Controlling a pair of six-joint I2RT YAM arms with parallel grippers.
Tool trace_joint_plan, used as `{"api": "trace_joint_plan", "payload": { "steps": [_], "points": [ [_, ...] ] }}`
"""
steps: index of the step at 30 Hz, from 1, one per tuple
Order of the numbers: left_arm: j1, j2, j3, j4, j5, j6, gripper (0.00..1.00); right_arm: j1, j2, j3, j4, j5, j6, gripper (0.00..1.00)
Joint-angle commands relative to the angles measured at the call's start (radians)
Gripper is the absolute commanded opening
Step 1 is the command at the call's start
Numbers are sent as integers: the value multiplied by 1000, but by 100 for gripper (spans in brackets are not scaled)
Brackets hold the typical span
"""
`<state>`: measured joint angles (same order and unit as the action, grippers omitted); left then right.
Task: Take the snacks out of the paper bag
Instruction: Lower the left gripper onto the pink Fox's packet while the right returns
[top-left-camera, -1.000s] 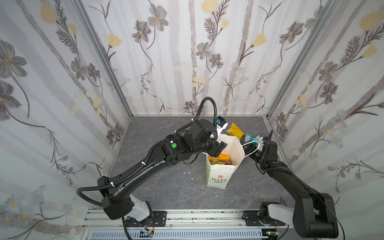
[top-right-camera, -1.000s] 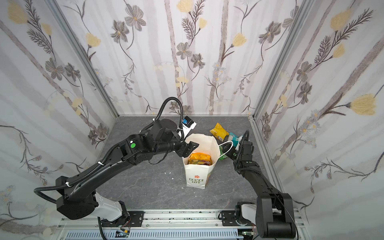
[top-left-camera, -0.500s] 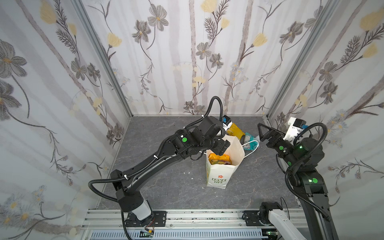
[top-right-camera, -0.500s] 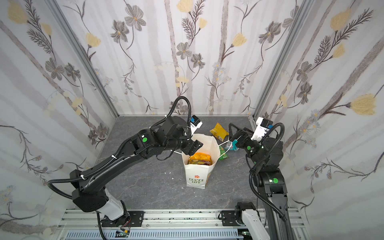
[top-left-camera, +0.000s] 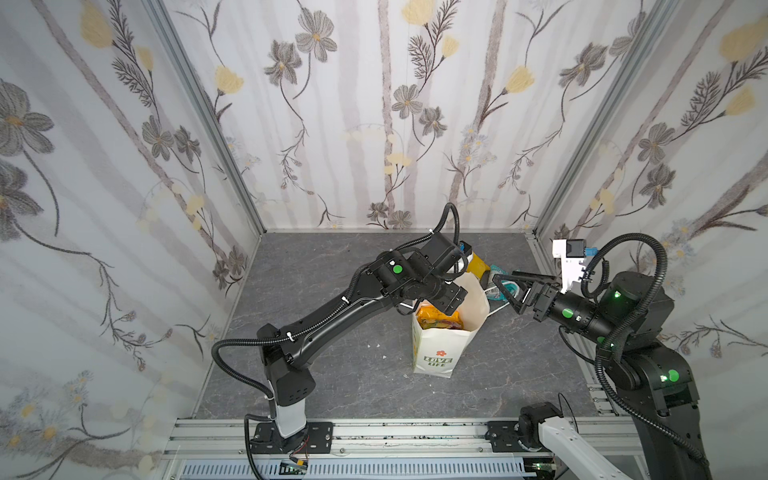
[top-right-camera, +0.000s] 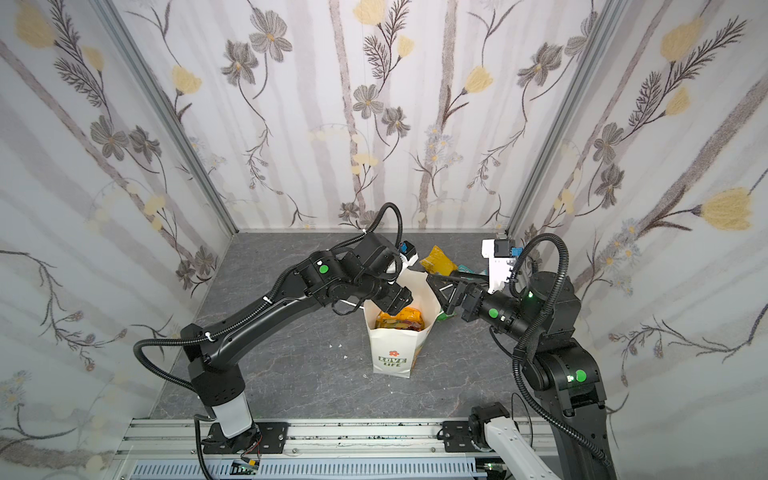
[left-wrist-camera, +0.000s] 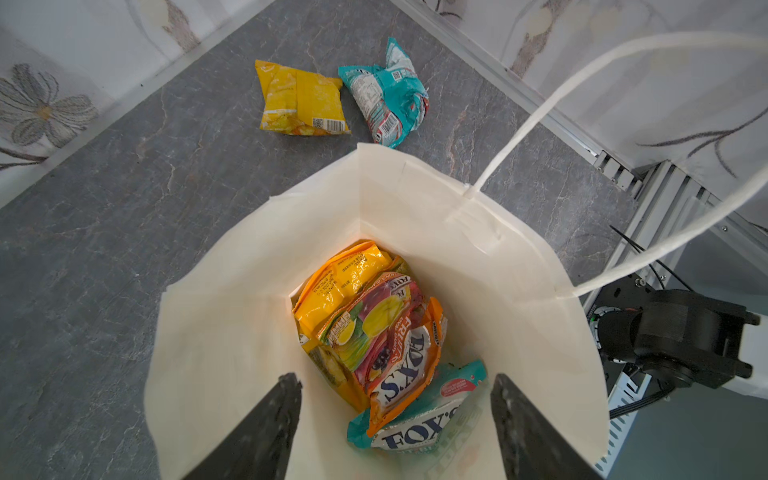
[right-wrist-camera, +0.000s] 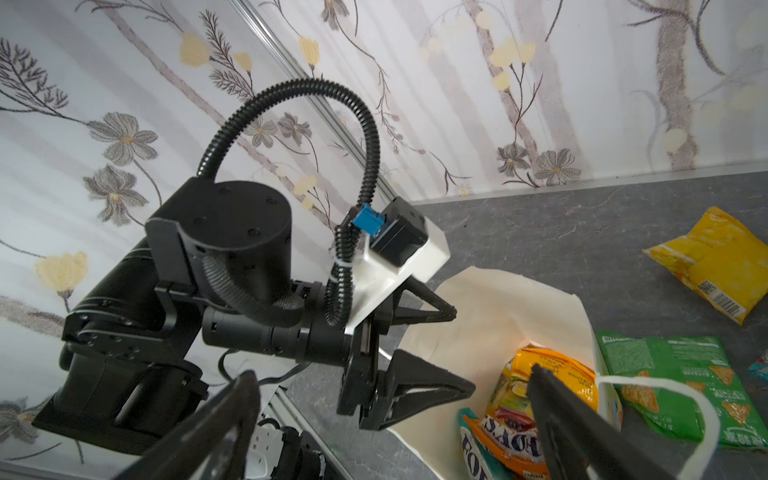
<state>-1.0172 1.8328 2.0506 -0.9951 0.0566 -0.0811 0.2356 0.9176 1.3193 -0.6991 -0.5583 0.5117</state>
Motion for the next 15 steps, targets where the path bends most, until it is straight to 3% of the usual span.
{"api": "trace_joint_plan", "payload": {
  "steps": [1, 15],
  "points": [
    [2, 35, 26, -66, 28, -1, 74, 20, -9, 0, -136, 30, -33, 99],
    [17, 167, 40, -103, 48, 60, 71, 45, -39, -56, -154, 83, -25, 100]
  ]
}}
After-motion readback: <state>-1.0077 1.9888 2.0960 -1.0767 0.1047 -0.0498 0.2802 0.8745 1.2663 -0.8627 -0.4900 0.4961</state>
